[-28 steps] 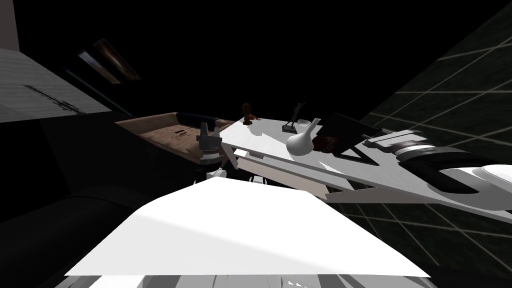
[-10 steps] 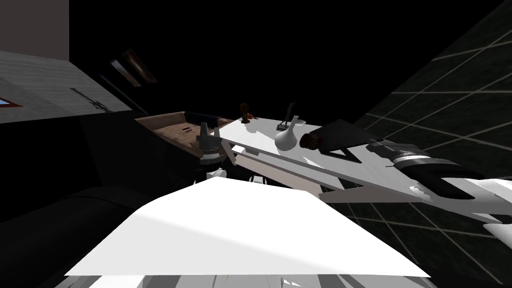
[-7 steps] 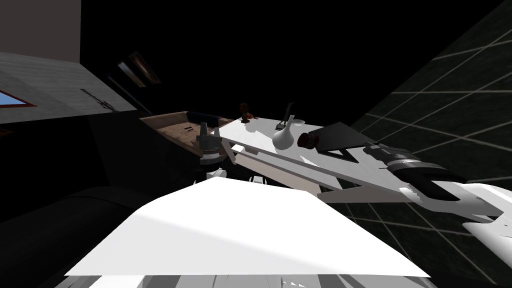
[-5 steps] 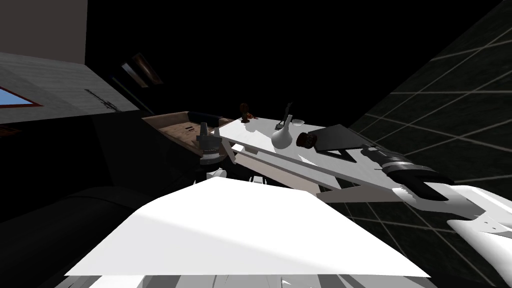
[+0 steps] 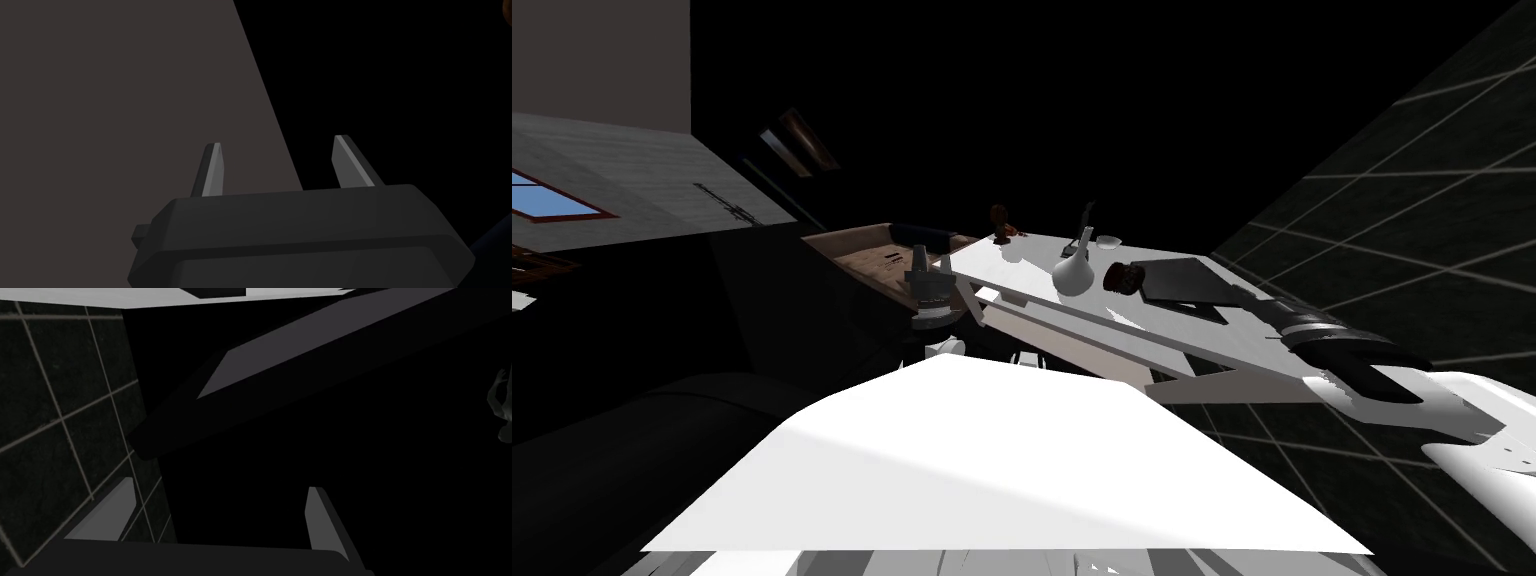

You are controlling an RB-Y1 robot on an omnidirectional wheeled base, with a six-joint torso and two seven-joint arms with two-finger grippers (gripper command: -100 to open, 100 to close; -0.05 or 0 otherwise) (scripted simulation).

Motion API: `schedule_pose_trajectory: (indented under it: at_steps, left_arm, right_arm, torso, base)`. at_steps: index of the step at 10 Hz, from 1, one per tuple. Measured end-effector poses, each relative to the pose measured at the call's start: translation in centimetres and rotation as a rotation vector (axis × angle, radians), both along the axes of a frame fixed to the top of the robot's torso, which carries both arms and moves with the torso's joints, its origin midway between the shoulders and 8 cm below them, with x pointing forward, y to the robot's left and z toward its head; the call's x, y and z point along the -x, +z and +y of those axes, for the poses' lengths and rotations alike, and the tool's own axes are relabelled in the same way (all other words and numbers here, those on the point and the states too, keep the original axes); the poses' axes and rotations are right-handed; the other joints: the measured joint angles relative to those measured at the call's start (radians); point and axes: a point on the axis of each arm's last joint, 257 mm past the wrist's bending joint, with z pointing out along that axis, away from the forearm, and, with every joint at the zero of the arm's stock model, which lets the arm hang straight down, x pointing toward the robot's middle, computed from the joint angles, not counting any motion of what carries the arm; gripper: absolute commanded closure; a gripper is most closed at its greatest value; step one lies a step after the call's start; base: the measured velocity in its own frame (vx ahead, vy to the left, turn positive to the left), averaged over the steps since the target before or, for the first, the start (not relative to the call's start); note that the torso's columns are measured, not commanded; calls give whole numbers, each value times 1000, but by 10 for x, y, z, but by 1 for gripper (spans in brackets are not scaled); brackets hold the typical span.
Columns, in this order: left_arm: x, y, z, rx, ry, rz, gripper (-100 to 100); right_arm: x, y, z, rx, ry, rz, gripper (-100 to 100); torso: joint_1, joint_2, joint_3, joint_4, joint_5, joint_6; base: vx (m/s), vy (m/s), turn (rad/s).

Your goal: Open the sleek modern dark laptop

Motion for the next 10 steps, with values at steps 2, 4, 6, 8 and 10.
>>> schedule_pose_trajectory:
  at_steps: [2,4,6,8,10]
  left_arm:
    - [0,0,0,0,0,0,0]
    - [0,0,0,0,0,0,0]
    - [0,0,0,0,0,0,0]
    - [0,0,0,0,0,0,0]
    - [0,0,0,0,0,0,0]
  right_arm:
    - [-1,14,-2,2,1,0,-100]
    - [-4,27,-3,3,2,0,-100]
    - [-4,27,-3,1,2,-1,0]
    - [-4,27,-3,1,2,-1,0]
    - [-4,27,-3,1,2,-1,0]
  torso:
    - [-4,3,2,1,-1,1]
    - [-5,2,1,1,-2,1]
    - [-4,1,1,0,-1,0]
    - [-4,1,1,0,-1,0]
    - [-4,1,1,1,-1,0]
  base:
    - [4,23,-13]
    - [-2,5,-6]
    - [0,0,0]
    - [0,0,0]
    - [0,0,0]
